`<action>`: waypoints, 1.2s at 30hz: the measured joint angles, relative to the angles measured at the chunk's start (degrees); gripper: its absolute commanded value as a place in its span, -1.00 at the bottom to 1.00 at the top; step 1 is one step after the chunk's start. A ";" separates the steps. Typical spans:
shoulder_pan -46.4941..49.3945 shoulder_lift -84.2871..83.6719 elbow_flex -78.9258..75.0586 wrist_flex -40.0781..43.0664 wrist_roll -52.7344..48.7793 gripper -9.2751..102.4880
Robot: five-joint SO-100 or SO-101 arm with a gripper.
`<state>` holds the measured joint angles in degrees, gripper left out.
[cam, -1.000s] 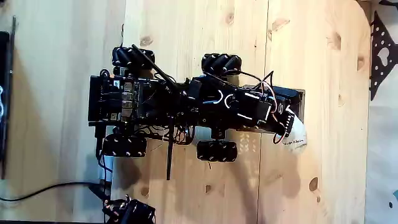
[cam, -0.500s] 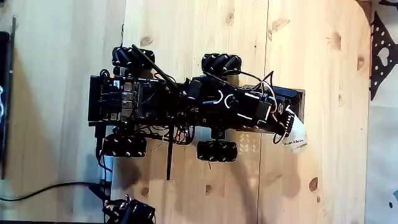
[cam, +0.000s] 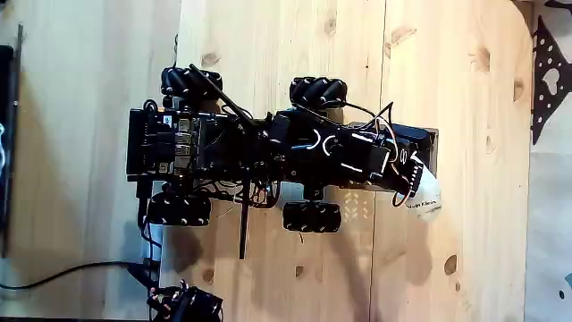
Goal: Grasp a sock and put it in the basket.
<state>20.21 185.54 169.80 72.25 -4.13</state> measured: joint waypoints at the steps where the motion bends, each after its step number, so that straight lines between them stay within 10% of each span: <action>1: -0.62 0.00 0.00 0.00 0.00 -0.83; 16: -19.86 0.00 0.00 0.00 0.00 -0.83; 36: -22.94 0.09 0.00 0.00 0.00 -0.83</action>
<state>-2.72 185.62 169.80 72.25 -4.13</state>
